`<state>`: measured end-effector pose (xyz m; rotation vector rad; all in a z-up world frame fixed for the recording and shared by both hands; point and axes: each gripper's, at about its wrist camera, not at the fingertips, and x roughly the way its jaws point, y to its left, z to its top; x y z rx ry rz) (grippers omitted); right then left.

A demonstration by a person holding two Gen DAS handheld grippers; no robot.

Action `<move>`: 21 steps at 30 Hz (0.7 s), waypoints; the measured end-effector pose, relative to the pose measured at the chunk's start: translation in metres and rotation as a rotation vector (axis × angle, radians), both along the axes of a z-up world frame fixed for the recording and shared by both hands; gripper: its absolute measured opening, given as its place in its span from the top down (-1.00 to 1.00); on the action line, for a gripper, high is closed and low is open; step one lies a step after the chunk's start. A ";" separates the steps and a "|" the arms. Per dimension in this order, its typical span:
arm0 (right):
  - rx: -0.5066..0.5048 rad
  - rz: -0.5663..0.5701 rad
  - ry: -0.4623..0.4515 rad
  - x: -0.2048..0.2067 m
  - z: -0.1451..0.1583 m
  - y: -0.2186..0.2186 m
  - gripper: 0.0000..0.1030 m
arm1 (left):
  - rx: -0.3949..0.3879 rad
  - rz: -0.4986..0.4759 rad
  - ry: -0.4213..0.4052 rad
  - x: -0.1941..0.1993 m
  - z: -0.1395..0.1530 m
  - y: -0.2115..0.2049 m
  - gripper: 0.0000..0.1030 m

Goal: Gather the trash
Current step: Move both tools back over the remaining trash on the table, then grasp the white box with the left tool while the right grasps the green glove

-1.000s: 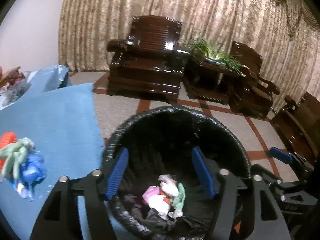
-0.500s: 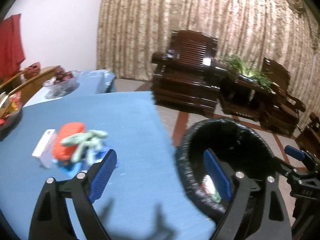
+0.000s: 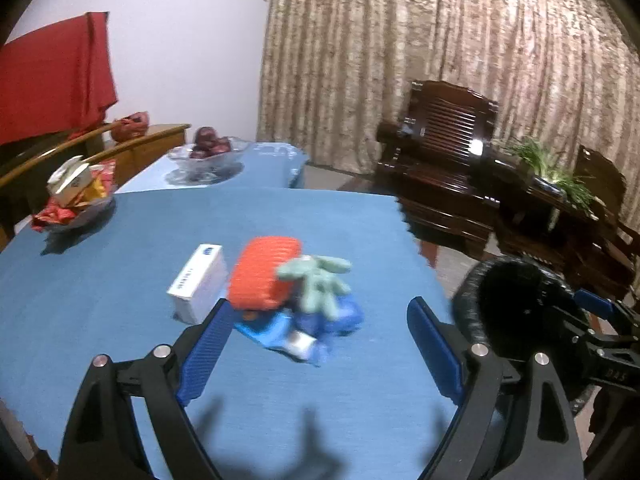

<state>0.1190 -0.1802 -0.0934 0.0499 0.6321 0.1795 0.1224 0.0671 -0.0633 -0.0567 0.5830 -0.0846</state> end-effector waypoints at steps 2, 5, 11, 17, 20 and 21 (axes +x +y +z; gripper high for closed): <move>-0.002 0.014 -0.003 0.007 0.000 0.012 -0.87 | 0.002 0.028 -0.001 0.003 -0.002 0.015 -0.69; -0.005 0.036 -0.009 0.019 -0.001 0.031 -0.87 | 0.003 0.067 0.000 0.008 -0.006 0.036 -0.69; -0.003 0.067 -0.011 0.048 -0.006 0.064 -0.87 | 0.013 0.132 0.015 0.023 -0.018 0.073 -0.67; 0.002 0.107 0.004 0.078 -0.014 0.097 -0.87 | 0.021 0.166 0.039 0.037 -0.034 0.098 -0.67; 0.002 0.131 0.021 0.093 -0.021 0.114 -0.87 | 0.021 0.180 0.059 0.047 -0.046 0.109 -0.67; 0.003 0.139 0.030 0.098 -0.025 0.120 -0.87 | 0.020 0.183 0.068 0.051 -0.050 0.113 -0.65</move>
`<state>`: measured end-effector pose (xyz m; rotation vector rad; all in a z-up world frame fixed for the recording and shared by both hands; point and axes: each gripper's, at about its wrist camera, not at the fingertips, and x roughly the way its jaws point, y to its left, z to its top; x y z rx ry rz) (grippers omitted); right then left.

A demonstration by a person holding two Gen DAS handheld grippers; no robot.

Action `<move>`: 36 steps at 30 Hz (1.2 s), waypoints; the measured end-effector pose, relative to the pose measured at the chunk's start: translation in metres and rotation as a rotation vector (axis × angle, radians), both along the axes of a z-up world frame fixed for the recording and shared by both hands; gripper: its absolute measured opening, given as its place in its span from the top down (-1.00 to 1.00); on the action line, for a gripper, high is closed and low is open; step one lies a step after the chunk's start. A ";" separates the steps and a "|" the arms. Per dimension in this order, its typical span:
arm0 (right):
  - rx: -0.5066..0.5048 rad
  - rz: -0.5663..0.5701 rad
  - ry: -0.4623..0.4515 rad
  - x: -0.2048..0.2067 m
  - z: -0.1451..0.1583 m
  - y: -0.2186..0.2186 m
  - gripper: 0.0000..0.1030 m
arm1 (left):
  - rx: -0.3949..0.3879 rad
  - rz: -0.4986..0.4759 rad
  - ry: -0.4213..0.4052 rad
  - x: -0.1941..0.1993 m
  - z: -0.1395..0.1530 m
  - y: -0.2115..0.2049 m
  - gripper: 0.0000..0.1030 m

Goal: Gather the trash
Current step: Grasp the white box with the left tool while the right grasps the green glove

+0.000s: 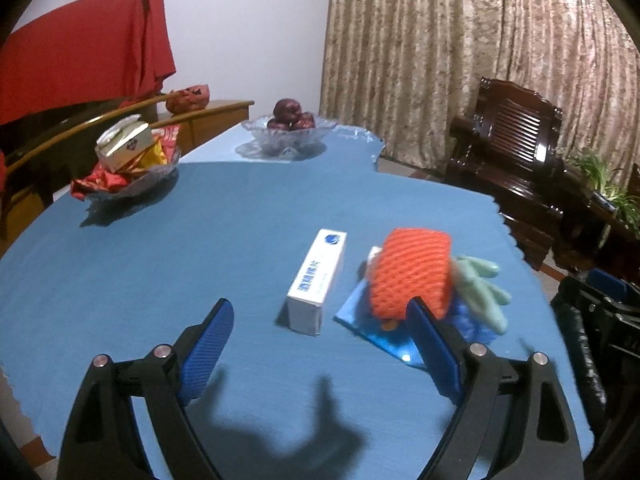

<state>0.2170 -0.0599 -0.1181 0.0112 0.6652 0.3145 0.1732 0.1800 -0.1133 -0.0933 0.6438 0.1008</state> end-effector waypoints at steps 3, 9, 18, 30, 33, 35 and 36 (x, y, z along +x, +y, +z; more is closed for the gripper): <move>0.001 0.026 0.018 0.010 -0.008 0.014 -0.86 | 0.003 0.001 0.017 0.008 -0.009 0.006 -0.62; -0.003 0.059 0.028 0.024 -0.018 0.033 -0.86 | -0.005 -0.006 0.054 0.029 -0.031 0.013 -0.55; 0.001 0.071 0.034 0.035 -0.026 0.039 -0.77 | -0.013 -0.016 0.087 0.057 -0.053 0.019 -0.53; 0.011 0.115 0.065 0.053 -0.034 0.049 -0.39 | -0.070 -0.072 0.148 0.082 -0.071 0.017 0.37; 0.006 0.128 0.078 0.057 -0.036 0.052 -0.16 | -0.056 -0.069 0.135 0.079 -0.067 0.013 0.40; 0.008 0.139 0.079 0.058 -0.035 0.052 0.07 | -0.052 -0.065 0.125 0.077 -0.064 0.013 0.41; 0.010 0.145 0.080 0.058 -0.035 0.052 0.25 | -0.053 -0.061 0.120 0.076 -0.061 0.013 0.41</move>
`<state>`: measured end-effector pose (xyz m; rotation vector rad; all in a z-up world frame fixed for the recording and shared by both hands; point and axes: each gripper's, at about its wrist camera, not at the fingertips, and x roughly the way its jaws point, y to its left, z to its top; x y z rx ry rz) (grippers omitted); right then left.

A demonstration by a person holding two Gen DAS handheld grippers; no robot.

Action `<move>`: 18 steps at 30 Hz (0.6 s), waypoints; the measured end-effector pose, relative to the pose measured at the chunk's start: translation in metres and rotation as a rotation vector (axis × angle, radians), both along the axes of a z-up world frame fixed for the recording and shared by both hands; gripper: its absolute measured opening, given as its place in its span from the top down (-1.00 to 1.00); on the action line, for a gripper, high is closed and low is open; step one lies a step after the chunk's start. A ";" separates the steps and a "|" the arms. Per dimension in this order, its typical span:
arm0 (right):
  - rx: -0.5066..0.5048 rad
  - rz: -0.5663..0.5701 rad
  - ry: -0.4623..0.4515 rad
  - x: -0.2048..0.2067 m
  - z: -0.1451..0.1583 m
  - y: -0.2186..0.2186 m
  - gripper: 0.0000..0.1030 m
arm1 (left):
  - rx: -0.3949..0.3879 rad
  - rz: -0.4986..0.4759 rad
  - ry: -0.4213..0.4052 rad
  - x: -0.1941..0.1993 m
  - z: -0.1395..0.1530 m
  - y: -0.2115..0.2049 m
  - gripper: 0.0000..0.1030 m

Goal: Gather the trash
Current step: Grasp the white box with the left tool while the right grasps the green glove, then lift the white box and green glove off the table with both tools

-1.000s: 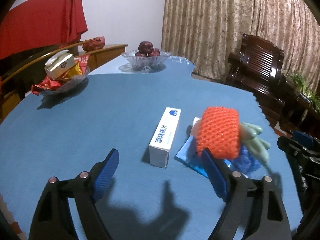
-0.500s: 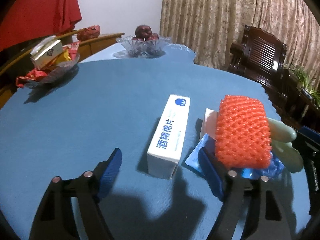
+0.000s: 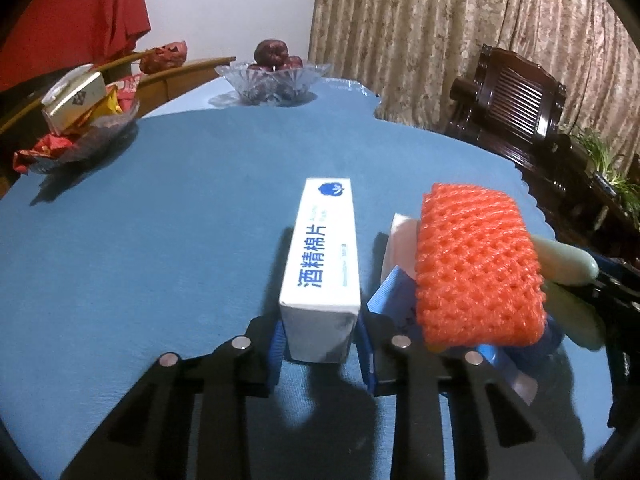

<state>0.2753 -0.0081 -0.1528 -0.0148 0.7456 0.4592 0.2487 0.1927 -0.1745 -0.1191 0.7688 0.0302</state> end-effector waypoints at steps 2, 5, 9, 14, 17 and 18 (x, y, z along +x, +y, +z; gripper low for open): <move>0.002 0.012 0.004 0.000 0.001 0.000 0.56 | 0.001 0.009 -0.007 -0.002 0.004 -0.001 0.41; 0.013 0.043 0.015 -0.001 0.003 0.000 0.94 | 0.007 0.017 -0.018 -0.006 0.012 -0.001 0.42; 0.021 0.051 -0.003 -0.007 0.011 -0.001 0.95 | 0.019 0.026 -0.029 -0.013 0.021 -0.002 0.42; 0.040 0.037 -0.024 -0.014 0.023 -0.011 0.96 | 0.029 0.026 -0.057 -0.025 0.038 -0.007 0.42; 0.041 0.028 -0.029 -0.021 0.028 -0.019 0.96 | 0.037 0.014 -0.066 -0.033 0.044 -0.012 0.42; 0.036 0.025 -0.026 -0.022 0.028 -0.021 0.96 | 0.032 0.012 -0.066 -0.035 0.046 -0.013 0.42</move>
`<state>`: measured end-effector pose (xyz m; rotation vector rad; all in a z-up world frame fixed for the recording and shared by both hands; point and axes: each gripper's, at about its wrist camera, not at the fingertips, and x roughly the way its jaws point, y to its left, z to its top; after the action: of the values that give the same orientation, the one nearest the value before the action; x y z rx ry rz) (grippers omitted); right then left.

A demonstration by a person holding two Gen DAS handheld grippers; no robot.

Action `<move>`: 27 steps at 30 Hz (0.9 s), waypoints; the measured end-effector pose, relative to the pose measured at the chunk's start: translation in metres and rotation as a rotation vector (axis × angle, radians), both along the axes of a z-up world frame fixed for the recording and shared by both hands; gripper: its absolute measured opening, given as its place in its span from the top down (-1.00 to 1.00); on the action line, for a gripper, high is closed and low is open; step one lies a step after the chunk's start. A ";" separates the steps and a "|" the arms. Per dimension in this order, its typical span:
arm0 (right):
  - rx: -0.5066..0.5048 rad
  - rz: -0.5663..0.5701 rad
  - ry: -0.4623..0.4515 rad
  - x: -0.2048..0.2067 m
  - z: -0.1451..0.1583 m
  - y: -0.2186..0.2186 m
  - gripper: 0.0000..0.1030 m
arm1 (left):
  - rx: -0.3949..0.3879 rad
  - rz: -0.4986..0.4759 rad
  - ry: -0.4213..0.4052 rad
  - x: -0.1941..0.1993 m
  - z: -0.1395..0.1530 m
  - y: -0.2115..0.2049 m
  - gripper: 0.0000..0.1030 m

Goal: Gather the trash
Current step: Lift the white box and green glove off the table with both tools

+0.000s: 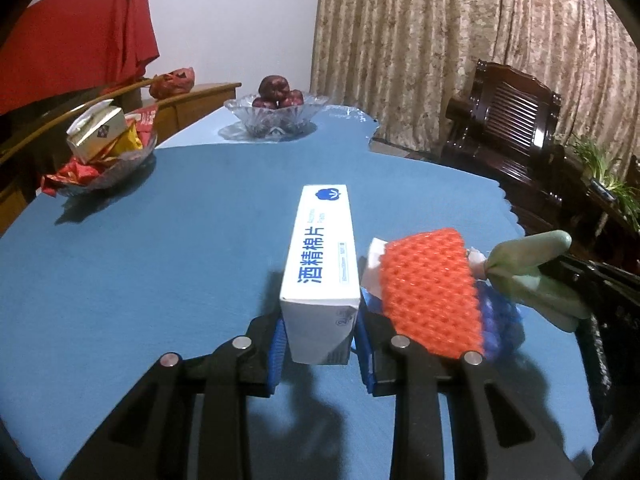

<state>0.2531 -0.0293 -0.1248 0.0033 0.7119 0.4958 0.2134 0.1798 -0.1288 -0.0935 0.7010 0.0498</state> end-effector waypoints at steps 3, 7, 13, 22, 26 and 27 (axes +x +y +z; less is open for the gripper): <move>-0.022 -0.002 0.020 -0.004 -0.006 -0.004 0.95 | -0.010 -0.004 0.007 -0.007 0.000 -0.001 0.42; -0.029 -0.007 0.058 -0.008 -0.017 -0.011 0.84 | -0.021 -0.008 0.035 -0.013 -0.006 -0.005 0.42; -0.017 -0.014 0.032 -0.016 -0.012 -0.015 -0.10 | -0.027 -0.003 0.057 -0.018 -0.013 -0.008 0.42; -0.031 -0.001 0.023 -0.006 -0.013 -0.004 -0.19 | -0.012 0.012 0.047 -0.020 -0.012 -0.005 0.42; -0.045 -0.013 0.069 0.007 -0.028 0.004 -0.19 | -0.008 0.014 0.048 -0.021 -0.012 -0.005 0.42; -0.055 -0.010 0.081 0.010 -0.033 0.006 -0.21 | -0.008 0.014 0.049 -0.021 -0.013 -0.006 0.42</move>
<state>0.2631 -0.0230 -0.1575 -0.0246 0.8047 0.4678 0.1926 0.1742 -0.1414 -0.1052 0.7498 0.0626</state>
